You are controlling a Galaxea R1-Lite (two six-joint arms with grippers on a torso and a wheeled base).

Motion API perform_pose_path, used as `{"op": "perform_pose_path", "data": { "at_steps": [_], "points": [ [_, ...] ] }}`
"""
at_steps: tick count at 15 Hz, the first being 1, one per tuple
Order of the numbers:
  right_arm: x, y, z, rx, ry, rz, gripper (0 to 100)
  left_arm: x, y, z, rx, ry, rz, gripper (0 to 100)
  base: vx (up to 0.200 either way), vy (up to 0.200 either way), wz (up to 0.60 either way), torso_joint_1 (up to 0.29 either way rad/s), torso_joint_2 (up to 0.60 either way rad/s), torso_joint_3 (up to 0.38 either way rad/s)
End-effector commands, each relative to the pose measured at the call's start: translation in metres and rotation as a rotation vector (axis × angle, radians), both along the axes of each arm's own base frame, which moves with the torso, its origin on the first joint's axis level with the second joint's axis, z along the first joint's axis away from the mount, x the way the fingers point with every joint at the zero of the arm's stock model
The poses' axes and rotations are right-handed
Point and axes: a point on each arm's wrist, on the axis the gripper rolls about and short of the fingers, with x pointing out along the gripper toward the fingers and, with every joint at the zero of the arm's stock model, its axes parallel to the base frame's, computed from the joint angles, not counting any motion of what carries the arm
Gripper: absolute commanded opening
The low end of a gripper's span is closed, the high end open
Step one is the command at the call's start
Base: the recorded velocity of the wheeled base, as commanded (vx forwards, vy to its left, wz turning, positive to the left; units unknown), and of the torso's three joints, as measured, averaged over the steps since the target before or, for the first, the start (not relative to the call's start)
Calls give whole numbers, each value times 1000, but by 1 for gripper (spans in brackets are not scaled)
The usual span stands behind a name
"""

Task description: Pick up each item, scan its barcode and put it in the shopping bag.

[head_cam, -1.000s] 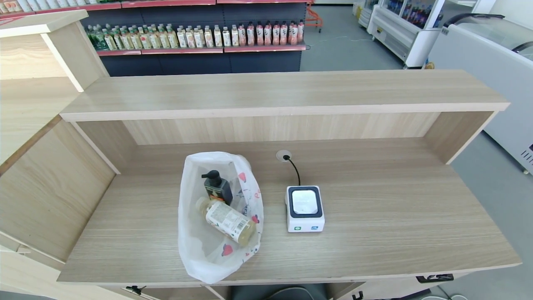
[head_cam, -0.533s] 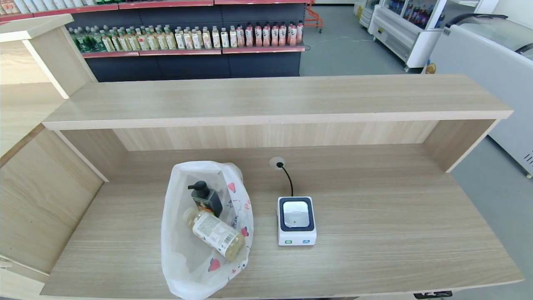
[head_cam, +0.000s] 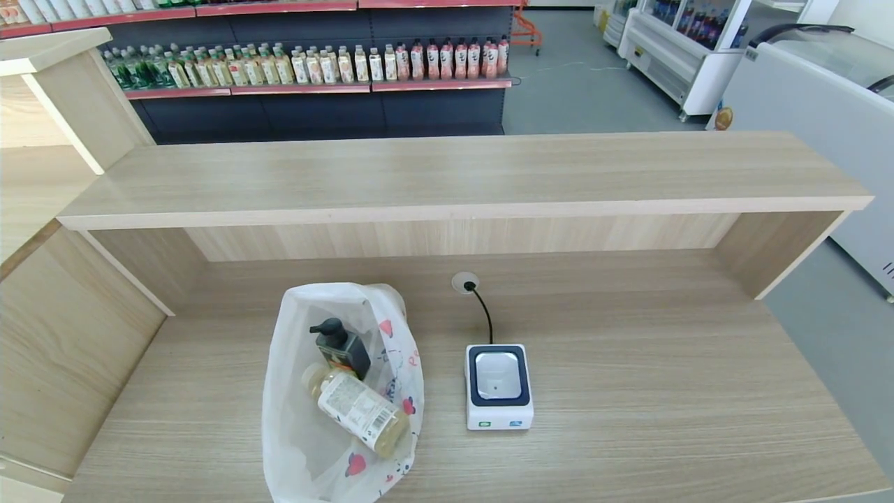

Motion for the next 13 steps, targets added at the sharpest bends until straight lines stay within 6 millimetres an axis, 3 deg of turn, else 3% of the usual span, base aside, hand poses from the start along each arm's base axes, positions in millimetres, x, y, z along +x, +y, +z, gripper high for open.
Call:
{"op": "perform_pose_path", "data": {
  "at_steps": [1,13],
  "points": [
    [0,0,0,2,1,0,0,0,0,0,0,0,0,100,0,0,0,0,0,0],
    [0,0,0,-3,1,0,0,0,0,0,0,0,0,100,0,0,0,0,0,0]
  ]
}}
